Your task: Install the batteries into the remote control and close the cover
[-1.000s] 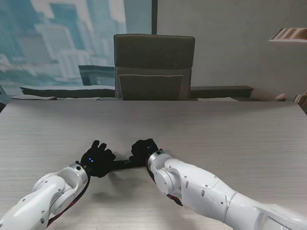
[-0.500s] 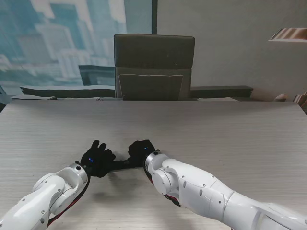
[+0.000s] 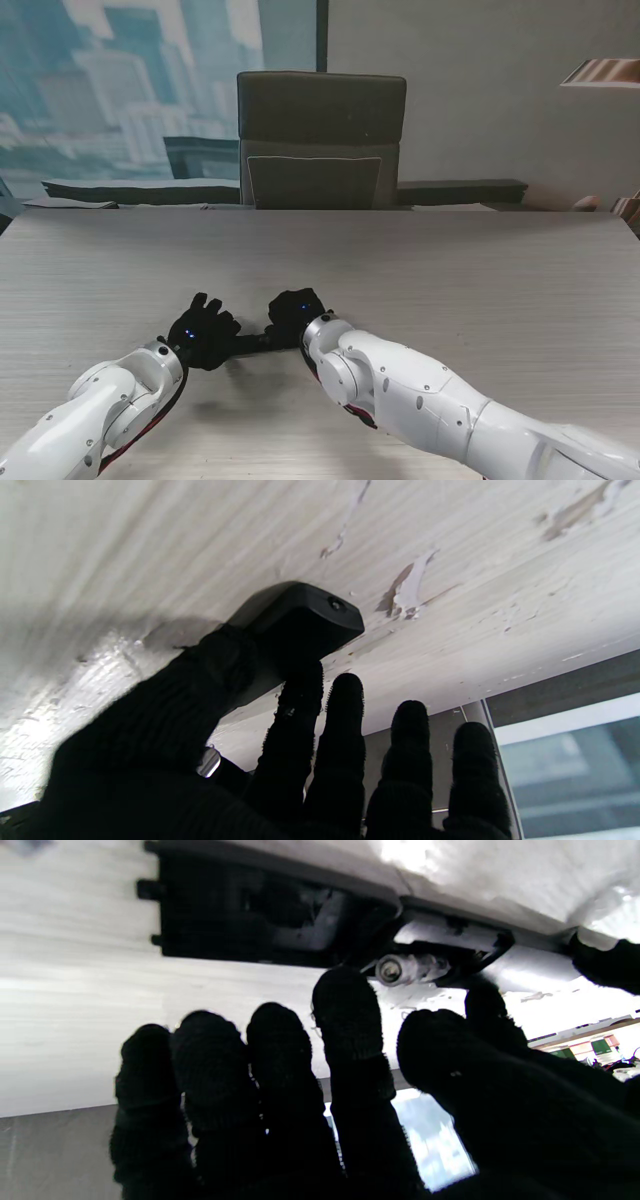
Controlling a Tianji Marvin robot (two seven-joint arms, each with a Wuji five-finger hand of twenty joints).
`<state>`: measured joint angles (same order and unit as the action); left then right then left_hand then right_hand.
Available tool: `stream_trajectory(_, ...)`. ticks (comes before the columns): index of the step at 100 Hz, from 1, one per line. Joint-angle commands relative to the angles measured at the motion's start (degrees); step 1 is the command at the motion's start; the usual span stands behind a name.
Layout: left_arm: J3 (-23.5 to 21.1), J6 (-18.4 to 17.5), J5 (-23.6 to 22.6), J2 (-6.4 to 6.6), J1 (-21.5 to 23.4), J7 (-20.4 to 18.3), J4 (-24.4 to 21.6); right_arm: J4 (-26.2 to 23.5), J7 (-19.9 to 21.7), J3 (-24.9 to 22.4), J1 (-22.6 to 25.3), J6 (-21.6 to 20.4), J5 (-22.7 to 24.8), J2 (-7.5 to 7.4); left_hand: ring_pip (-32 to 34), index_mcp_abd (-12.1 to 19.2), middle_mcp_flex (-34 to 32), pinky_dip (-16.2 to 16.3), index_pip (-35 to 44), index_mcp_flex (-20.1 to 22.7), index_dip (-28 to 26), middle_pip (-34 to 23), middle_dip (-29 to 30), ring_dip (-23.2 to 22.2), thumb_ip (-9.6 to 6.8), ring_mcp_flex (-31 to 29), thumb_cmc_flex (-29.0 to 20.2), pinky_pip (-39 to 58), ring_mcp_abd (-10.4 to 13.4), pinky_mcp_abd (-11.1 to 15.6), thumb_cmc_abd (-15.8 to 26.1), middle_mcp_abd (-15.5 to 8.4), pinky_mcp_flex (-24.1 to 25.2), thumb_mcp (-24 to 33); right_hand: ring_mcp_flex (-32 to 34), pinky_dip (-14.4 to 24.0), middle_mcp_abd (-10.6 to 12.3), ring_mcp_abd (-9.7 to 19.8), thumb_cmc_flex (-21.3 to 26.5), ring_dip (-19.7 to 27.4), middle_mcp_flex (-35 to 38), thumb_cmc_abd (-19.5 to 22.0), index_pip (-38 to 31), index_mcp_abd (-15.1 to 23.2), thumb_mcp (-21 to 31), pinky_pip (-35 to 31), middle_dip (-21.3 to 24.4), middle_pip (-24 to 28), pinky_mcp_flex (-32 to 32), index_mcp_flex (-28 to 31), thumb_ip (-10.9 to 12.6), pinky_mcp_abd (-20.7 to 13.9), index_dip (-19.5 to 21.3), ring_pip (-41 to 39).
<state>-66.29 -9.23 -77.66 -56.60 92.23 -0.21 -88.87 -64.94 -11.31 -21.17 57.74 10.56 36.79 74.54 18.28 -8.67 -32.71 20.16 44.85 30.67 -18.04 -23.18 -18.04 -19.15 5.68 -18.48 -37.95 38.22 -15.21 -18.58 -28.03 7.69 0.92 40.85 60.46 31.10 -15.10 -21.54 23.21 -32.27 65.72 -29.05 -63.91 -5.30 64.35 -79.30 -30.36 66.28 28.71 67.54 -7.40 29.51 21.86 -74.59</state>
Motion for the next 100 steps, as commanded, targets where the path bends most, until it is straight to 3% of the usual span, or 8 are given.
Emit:
stream_trajectory(1,0.69,-0.08,-0.07,0.12,1.47,-2.24,1.90,-0.91,0.54,-0.32,0.49,0.26,0.20,-0.40,0.50,10.82,-0.96,-0.21,16.94,13.11,-2.62,-0.84,-0.83,0.48,-0.35,-0.33,-2.78,0.95,0.43,-0.04,1.69,-0.34,0.05,-1.30,1.11,1.18,-1.63,-0.82,-1.47,0.55,0.62,1.94,0.67,0.47,-0.20,-2.17,-1.28,1.45,0.03,0.78,1.37,2.01,1.43,-1.61)
stream_trajectory(5,0.68,-0.09,-0.08,0.12,1.47,-2.28,1.88,-1.23,0.57,-0.51,0.62,0.49,0.31,-0.54,0.52,10.91,-1.00,-0.21,17.00,13.22,-2.63,-0.86,-0.84,0.48,-0.34,-0.39,-2.77,0.95,0.51,-0.03,1.73,-0.38,0.04,-1.31,1.19,1.26,-1.79,-0.89,-1.61,0.57,0.71,2.33,2.53,0.26,-0.66,-2.18,-1.23,1.46,0.03,1.27,2.27,2.04,5.95,-1.70)
stream_trajectory(10,0.67,-0.09,-0.10,0.12,1.49,-2.29,1.86,-1.79,0.79,-0.76,0.85,0.88,0.34,-0.74,0.53,10.78,-1.04,-0.21,17.01,13.22,-2.62,-0.89,-0.85,0.48,-0.34,-0.41,-2.78,0.95,0.49,-0.02,1.72,-0.44,0.04,-1.31,1.41,1.32,-2.01,-1.26,-1.63,0.56,1.06,2.51,2.69,0.05,-0.65,-2.27,-1.21,1.47,0.10,1.76,2.46,2.30,6.72,-1.78)
stream_trajectory(52,0.56,0.01,-0.10,0.11,1.62,-2.21,1.82,-5.94,5.59,-0.83,2.19,5.68,-1.16,-1.80,0.52,10.67,-1.17,-0.20,17.13,13.46,-2.48,-0.89,-0.85,0.49,-0.36,-0.49,-2.80,0.98,0.46,-0.06,1.75,-0.45,0.00,-1.32,3.92,1.34,-4.08,-4.44,-1.82,2.46,4.69,3.22,7.96,-2.63,-0.68,-1.87,0.46,-2.63,1.34,6.06,2.42,4.34,4.88,0.93)
stream_trajectory(100,0.50,-0.08,-0.05,0.11,1.66,-2.45,1.75,-6.85,7.29,-0.37,2.29,6.98,-2.76,-1.64,0.50,10.68,-1.09,-0.21,17.16,13.42,-2.47,-0.86,-0.85,0.49,-0.36,-0.39,-2.86,0.97,0.47,-0.02,1.84,-0.40,0.01,-1.46,3.70,1.44,-4.70,-4.39,-0.69,2.75,3.74,2.72,9.34,-3.38,0.12,-2.06,0.32,-3.19,1.43,5.16,2.96,4.38,4.83,1.01)
